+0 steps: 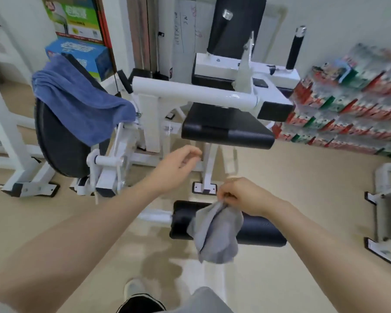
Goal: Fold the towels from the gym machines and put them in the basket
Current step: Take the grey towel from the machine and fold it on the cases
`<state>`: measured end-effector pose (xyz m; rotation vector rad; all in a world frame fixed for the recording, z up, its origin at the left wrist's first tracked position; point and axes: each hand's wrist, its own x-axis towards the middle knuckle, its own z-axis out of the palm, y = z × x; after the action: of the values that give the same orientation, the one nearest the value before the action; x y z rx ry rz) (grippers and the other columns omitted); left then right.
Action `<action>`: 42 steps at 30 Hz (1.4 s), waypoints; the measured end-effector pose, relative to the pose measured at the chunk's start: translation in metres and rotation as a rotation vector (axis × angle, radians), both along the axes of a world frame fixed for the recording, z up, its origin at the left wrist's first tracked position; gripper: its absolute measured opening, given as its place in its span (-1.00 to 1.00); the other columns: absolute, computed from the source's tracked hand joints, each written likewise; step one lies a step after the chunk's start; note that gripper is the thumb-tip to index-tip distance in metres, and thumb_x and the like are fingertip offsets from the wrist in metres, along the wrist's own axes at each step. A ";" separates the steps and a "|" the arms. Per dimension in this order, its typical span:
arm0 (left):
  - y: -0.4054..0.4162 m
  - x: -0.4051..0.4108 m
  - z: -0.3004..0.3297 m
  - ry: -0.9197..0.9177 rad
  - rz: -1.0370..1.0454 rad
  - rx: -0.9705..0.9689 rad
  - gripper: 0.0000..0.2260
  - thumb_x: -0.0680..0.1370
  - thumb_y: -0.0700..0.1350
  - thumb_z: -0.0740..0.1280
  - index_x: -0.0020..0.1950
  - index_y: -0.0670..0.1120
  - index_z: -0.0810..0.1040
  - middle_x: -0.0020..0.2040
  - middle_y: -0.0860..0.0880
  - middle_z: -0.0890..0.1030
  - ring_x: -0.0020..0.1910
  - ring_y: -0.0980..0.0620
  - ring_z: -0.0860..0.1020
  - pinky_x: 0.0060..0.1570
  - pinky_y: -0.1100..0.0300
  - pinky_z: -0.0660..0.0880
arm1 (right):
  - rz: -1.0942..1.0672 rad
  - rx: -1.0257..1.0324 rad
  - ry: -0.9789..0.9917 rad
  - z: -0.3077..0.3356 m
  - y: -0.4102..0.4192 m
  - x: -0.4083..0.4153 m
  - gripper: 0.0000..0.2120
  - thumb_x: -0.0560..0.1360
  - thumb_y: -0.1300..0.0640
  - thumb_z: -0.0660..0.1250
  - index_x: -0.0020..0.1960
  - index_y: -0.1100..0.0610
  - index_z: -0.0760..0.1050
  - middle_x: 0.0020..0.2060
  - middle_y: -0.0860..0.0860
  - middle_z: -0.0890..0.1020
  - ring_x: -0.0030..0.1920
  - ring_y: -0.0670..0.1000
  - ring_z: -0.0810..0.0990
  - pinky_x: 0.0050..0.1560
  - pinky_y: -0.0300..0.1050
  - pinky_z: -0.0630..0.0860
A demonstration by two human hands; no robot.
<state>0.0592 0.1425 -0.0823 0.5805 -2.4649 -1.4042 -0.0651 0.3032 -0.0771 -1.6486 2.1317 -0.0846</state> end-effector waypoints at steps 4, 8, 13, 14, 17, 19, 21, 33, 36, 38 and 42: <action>0.097 -0.043 0.015 -0.158 -0.373 0.031 -0.75 0.59 -0.02 0.17 0.26 0.05 0.44 0.10 0.23 0.51 0.03 0.42 0.45 -0.03 0.57 0.35 | -0.071 -0.149 -0.032 0.023 0.094 -0.022 -0.86 0.49 0.22 0.26 -0.04 0.11 0.58 -0.14 -0.07 0.50 -0.12 -0.07 0.43 -0.04 -0.24 0.36; 0.189 -0.089 0.025 -0.150 -0.591 0.024 -0.81 0.57 -0.07 0.25 0.16 0.03 0.51 0.01 0.18 0.56 -0.05 0.40 0.49 0.00 0.50 0.39 | -0.239 -0.342 -0.124 0.052 0.192 -0.054 -0.88 0.46 0.28 0.33 -0.11 0.09 0.57 -0.22 -0.07 0.52 -0.22 -0.18 0.42 -0.13 -0.28 0.36; 0.286 -0.145 0.025 -0.091 -0.683 0.176 -0.78 0.53 -0.19 0.29 -0.12 0.16 0.51 -0.13 0.16 0.59 -0.14 0.26 0.53 0.00 0.31 0.46 | -0.418 -0.400 -0.198 0.061 0.291 -0.081 -0.76 0.40 0.45 0.26 -0.10 0.14 0.53 -0.22 -0.09 0.47 -0.20 -0.31 0.38 -0.14 -0.48 0.30; 0.301 -0.157 0.022 -0.089 -0.710 0.180 -0.83 0.53 -0.20 0.30 -0.11 0.09 0.53 -0.14 0.12 0.59 -0.15 0.24 0.52 -0.02 0.31 0.46 | -0.446 -0.420 -0.201 0.061 0.306 -0.087 -0.76 0.40 0.45 0.26 -0.09 0.16 0.53 -0.21 -0.09 0.46 -0.19 -0.30 0.38 -0.14 -0.47 0.30; 0.336 -0.195 0.014 -0.102 -0.755 0.198 -0.91 0.51 -0.24 0.32 0.00 -0.18 0.54 -0.12 -0.03 0.55 -0.15 0.15 0.48 -0.06 0.30 0.44 | -0.524 -0.467 -0.205 0.055 0.344 -0.111 -0.73 0.39 0.46 0.24 -0.05 0.16 0.54 -0.19 -0.09 0.46 -0.13 -0.21 0.41 -0.12 -0.44 0.31; 0.354 -0.223 0.006 -0.108 -0.788 0.185 -0.91 0.51 -0.26 0.33 -0.03 -0.26 0.52 -0.17 -0.07 0.49 -0.19 0.15 0.42 -0.12 0.35 0.38 | -0.589 -0.486 -0.188 0.045 0.365 -0.133 -0.69 0.37 0.48 0.22 -0.04 0.16 0.55 -0.17 -0.11 0.49 -0.06 -0.12 0.45 -0.07 -0.40 0.34; 0.369 -0.255 -0.003 -0.135 -0.806 0.189 -0.93 0.51 -0.26 0.31 -0.17 -0.19 0.49 -0.26 -0.01 0.47 -0.26 0.18 0.40 -0.21 0.42 0.34 | -0.674 -0.500 -0.157 0.031 0.383 -0.160 -0.68 0.36 0.49 0.23 -0.05 0.15 0.55 -0.15 -0.02 0.53 -0.06 -0.02 0.49 -0.05 -0.30 0.39; 0.445 -0.549 0.017 -0.115 -0.775 0.187 -0.87 0.57 -0.16 0.23 -0.18 -0.05 0.39 -0.40 0.06 0.35 -0.50 0.23 0.27 -0.48 0.40 0.21 | -1.073 -0.485 -0.132 0.031 0.454 -0.435 -0.84 0.42 0.33 0.25 -0.17 0.10 0.52 -0.34 -0.06 0.53 -0.35 -0.17 0.44 -0.31 -0.37 0.34; 0.459 -0.619 0.040 -0.049 -0.820 0.054 -0.84 0.49 -0.16 0.36 -0.24 0.00 0.43 -0.38 0.10 0.39 -0.46 0.25 0.33 -0.43 0.43 0.23 | -1.139 -0.605 -0.317 0.032 0.466 -0.498 -0.79 0.42 0.35 0.22 -0.19 0.05 0.42 -0.37 -0.04 0.45 -0.41 -0.18 0.34 -0.40 -0.39 0.28; 0.468 -0.657 0.050 -0.018 -0.852 -0.101 -0.83 0.44 -0.15 0.41 -0.27 0.00 0.44 -0.39 0.11 0.39 -0.44 0.26 0.35 -0.42 0.41 0.23 | -1.141 -0.661 -0.451 0.027 0.472 -0.534 -0.77 0.43 0.38 0.20 -0.20 0.05 0.41 -0.33 0.04 0.44 -0.35 -0.10 0.33 -0.41 -0.40 0.24; 0.478 -0.737 0.054 0.029 -0.784 -0.660 -0.89 0.48 -0.04 0.35 -0.10 -0.06 0.59 -0.27 -0.02 0.59 -0.28 0.10 0.49 -0.25 0.13 0.47 | -1.165 -0.537 -0.453 0.020 0.486 -0.617 -0.84 0.38 0.40 0.21 -0.20 0.17 0.45 -0.43 0.00 0.38 -0.46 -0.13 0.27 -0.50 -0.42 0.19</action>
<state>-0.6776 0.6208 -0.0285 -0.5925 -3.0178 -0.6327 -0.6822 0.7889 -0.0576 -0.2749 2.4644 -1.3050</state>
